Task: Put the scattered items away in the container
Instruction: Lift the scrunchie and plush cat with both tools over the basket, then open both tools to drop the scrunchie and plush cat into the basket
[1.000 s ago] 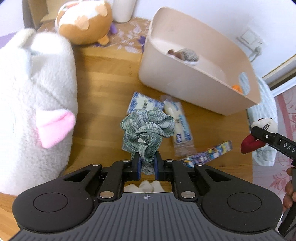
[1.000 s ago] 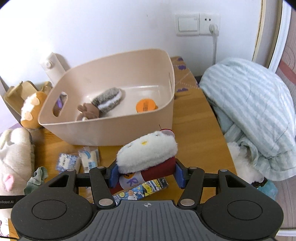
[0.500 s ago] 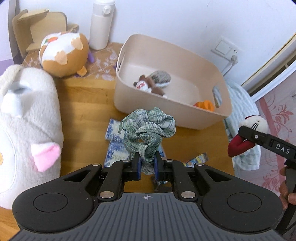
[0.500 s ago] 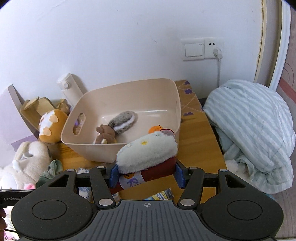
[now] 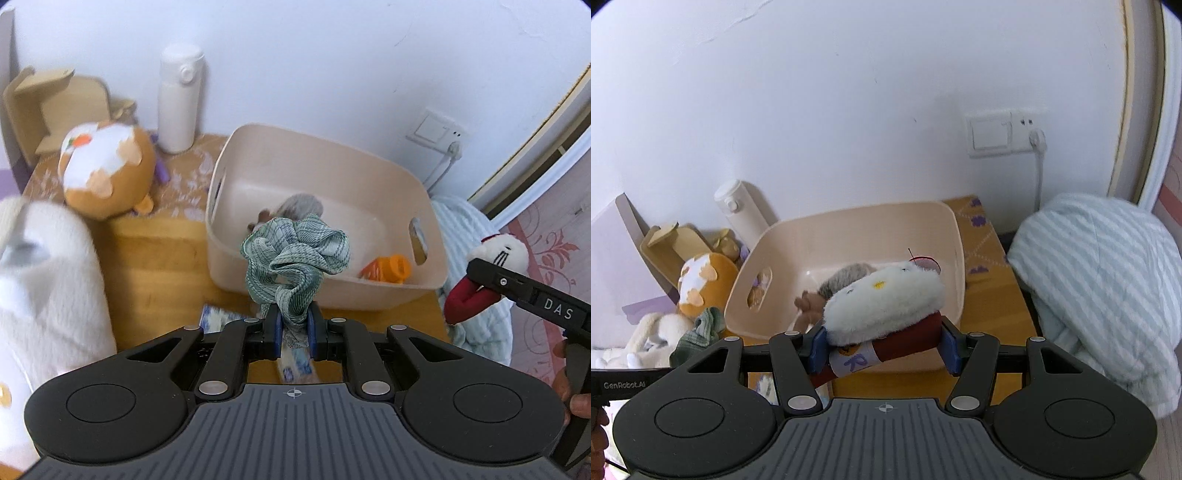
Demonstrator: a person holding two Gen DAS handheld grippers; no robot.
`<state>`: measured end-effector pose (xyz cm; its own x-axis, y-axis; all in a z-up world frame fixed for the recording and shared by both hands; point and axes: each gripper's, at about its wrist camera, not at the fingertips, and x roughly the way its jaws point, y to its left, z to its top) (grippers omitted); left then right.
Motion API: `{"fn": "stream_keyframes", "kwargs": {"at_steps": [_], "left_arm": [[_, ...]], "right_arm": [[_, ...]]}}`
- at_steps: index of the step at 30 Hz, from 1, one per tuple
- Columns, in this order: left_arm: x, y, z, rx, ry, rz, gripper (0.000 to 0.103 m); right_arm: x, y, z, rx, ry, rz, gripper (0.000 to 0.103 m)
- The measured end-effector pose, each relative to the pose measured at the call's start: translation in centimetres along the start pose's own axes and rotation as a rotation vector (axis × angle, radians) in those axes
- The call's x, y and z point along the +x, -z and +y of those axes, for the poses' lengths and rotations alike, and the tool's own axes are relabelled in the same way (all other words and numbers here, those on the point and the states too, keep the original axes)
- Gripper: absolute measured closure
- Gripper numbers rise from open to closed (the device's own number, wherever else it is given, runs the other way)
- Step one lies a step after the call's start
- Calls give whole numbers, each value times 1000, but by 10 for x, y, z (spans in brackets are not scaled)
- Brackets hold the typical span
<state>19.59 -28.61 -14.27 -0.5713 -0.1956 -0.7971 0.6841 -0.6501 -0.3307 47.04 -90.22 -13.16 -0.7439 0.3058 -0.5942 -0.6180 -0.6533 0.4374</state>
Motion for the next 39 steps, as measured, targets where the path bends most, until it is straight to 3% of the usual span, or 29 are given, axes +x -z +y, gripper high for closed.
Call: {"fn": "stream_keyframes", "kwargs": {"at_steps": [7,9,16,19,25,39], "left_arm": [[14,-29,-10,10,-1,-34,90],[21,-37,-13,12,-3,-40,90],[58,-61,-15,15,-42,-40,90],[76,-67,-13,6,-65,-26,90],[103,-74,0,-85,-53,20,90],[132,-67,3,-82,-99,70,90]], "right_arm": [[15,-25,12,-35,11,-38,47],[22,-32,13,39,99,-96,47],[53,-47,6,74,156,-96,47],[66,-50,2,130,224,-119,47],[93,-51,-9,173,275,-91,47],[123,-43,-16,252,348,-72,47]]}}
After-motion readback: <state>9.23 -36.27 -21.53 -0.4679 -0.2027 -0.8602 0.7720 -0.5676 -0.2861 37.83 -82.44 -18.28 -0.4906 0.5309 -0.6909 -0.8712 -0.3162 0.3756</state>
